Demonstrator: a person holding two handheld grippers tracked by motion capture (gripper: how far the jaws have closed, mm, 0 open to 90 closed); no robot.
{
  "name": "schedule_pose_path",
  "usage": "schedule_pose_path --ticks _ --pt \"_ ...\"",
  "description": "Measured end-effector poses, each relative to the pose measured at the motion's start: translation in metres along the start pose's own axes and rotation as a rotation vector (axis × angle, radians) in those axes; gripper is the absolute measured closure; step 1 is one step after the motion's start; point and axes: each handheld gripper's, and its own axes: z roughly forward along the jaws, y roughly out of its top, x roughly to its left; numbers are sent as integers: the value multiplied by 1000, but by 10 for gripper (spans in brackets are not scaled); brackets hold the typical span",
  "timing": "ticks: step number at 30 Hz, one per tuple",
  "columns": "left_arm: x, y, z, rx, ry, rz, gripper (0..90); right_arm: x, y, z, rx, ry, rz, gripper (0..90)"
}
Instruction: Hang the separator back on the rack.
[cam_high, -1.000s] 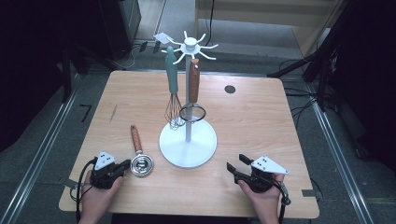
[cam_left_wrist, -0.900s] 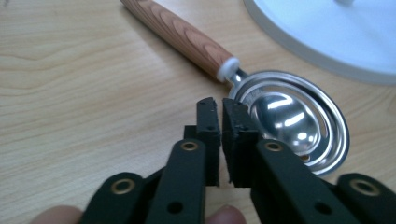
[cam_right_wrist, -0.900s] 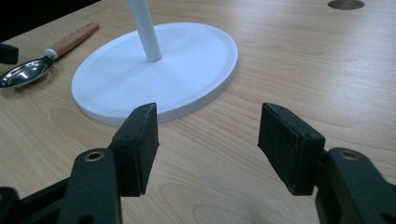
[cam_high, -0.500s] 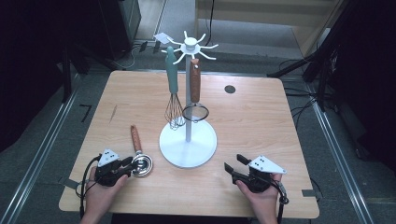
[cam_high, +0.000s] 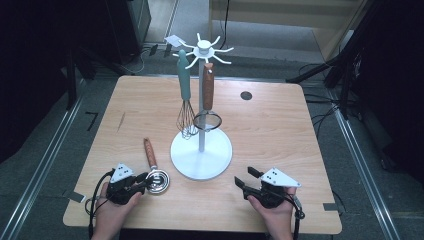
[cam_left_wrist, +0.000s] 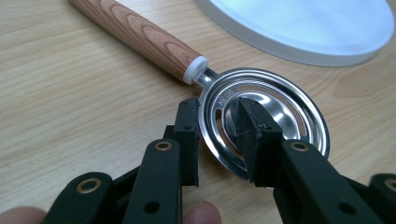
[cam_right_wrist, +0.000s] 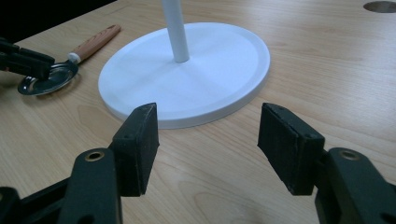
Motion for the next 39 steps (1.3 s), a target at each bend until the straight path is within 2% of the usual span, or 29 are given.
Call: schedule_pose_path --ticks 11,17,20,22,24,26,28,32,35,39 --pt "-27 -2 4 7 -60 26 694 16 2 7 -2 46 -10 392" --pt "-42 -3 7 12 -86 49 688 32 3 14 -5 87 -17 427" --pt "-48 -3 9 15 -104 52 689 40 3 18 -5 131 -22 493" --pt "-51 -3 10 16 -114 50 688 47 3 22 -1 158 -36 570" --pt "-54 -3 12 21 -130 51 688 53 2 26 15 192 -41 657" --pt "-57 -4 13 23 -132 54 688 59 2 31 38 200 -46 755" --pt "-61 -4 14 26 -142 63 688 67 1 36 66 226 -50 833" --pt "-69 -4 16 32 -154 76 688 80 -1 44 102 260 -71 900" --pt "-73 -4 17 32 -164 81 687 89 -3 49 130 273 -87 900" --pt "-79 -4 19 30 -183 89 687 96 -6 56 157 264 -97 900"
